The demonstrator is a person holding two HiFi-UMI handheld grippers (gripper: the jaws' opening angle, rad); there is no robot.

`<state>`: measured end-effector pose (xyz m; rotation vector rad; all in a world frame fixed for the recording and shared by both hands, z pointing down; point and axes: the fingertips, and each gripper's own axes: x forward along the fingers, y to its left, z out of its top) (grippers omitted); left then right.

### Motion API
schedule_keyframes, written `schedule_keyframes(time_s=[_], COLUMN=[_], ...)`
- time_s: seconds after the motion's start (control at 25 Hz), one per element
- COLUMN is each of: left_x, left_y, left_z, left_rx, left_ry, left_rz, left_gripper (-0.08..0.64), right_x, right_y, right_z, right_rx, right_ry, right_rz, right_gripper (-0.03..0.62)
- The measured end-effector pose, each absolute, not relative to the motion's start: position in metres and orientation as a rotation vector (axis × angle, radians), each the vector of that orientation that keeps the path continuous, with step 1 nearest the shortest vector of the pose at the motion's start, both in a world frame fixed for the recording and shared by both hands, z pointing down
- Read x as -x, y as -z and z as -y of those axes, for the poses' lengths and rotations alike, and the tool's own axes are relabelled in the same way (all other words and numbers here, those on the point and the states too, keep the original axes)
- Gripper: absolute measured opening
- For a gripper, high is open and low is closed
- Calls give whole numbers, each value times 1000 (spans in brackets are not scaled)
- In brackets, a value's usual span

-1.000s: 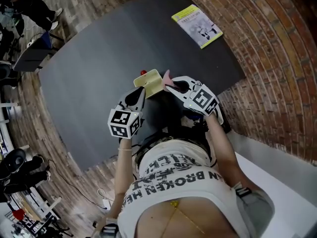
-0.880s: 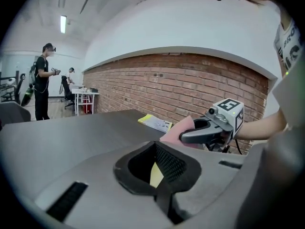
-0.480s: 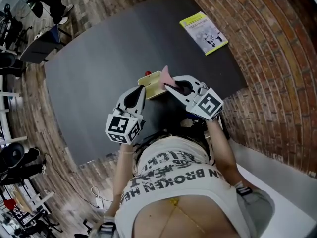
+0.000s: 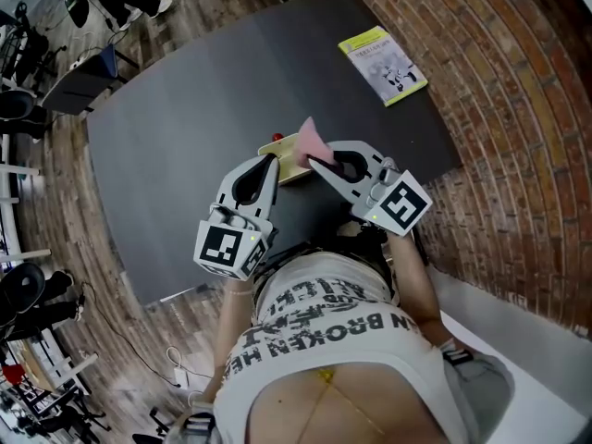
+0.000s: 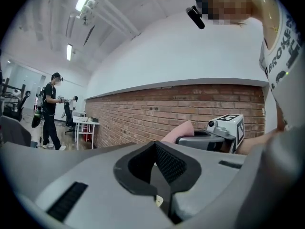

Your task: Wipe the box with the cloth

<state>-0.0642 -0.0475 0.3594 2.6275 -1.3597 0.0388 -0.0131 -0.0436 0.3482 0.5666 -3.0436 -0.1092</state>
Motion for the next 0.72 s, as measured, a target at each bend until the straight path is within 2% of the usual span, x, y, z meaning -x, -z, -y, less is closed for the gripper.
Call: schedule_keyframes(time_s=[0.72], left_x=[58], left_y=[-350], left_z=[43], left_rx=[-2648], left_ry=[-75], left_rz=[1383], left_gripper=[8], right_x=[11], right_y=[-342], right_z=[40], right_rx=[-559], right_ry=[79], right_rz=[3042], right_gripper=[17])
